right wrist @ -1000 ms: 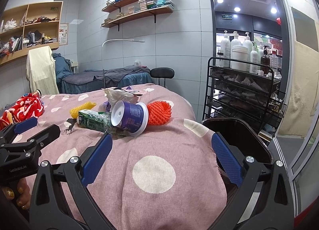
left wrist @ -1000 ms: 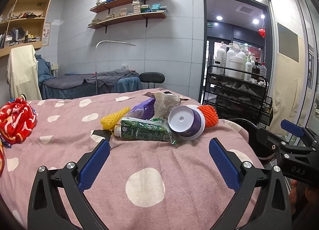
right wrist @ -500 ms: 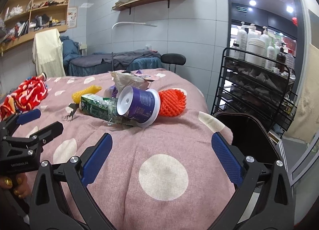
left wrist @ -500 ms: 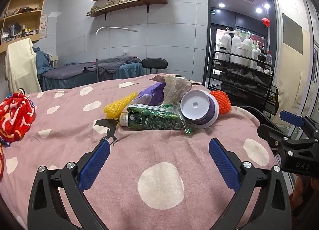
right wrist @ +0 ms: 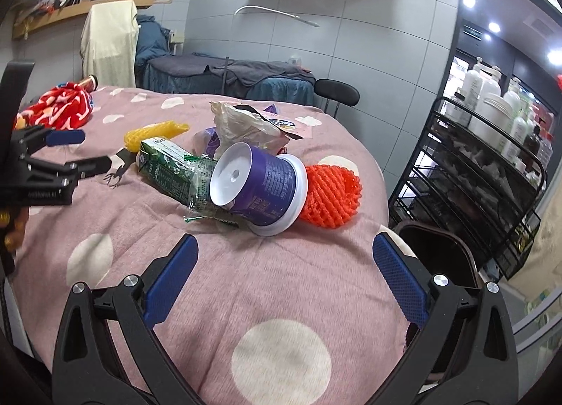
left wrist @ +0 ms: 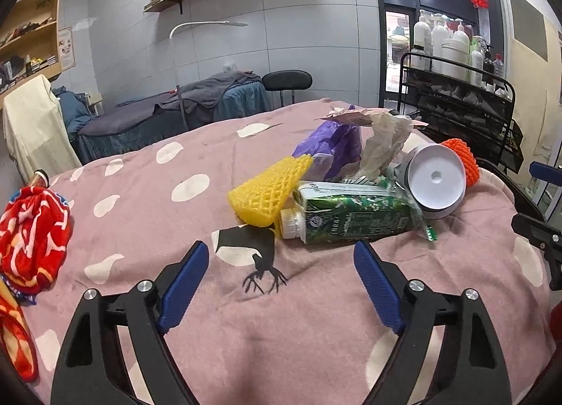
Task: Collect trash
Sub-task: 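Grasp the yellow foam net with the left tool while the right tool approaches the pink wrapper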
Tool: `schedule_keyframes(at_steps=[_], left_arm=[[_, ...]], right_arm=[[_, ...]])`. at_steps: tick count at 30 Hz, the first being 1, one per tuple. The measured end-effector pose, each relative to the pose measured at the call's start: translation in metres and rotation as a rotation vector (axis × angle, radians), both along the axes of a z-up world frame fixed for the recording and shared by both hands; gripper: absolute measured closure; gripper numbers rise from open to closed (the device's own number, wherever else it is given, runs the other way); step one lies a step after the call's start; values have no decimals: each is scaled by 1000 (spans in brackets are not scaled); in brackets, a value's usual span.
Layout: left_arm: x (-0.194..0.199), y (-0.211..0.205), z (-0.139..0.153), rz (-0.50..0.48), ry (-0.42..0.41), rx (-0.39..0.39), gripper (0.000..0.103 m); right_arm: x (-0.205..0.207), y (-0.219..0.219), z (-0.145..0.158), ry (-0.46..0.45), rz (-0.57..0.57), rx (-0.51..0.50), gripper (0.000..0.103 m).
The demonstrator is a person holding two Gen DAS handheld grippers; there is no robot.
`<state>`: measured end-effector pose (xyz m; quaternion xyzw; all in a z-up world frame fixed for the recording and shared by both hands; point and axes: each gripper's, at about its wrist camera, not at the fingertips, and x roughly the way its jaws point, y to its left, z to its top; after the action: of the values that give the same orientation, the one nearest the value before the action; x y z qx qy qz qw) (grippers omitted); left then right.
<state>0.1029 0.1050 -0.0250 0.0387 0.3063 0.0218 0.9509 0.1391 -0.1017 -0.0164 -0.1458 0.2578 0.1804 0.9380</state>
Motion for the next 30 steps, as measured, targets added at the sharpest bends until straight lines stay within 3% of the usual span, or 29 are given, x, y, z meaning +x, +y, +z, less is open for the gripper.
schedule_keyframes(at_steps=[5,9,16,20,25,30], left_arm=[[16,16,7,-49,15,-10,30],[35,15,6,-85,44,45,39],[64,14,-2,-150,106,83,42],[76,21,-4,-179,138,50,50],[87,24,-11,-169,178,37,76],[91,37,-12,-116,177,-55,84]], right_arm=[[16,5,0,12,8,-31,5],[25,6,0,32,10,-11,5],[28,15,0,37,39,-25,5],[32,22,0,28,69,-54,5],[37,34,-3,-1,105,-114,5],[52,35,5,27,107,-67,5]])
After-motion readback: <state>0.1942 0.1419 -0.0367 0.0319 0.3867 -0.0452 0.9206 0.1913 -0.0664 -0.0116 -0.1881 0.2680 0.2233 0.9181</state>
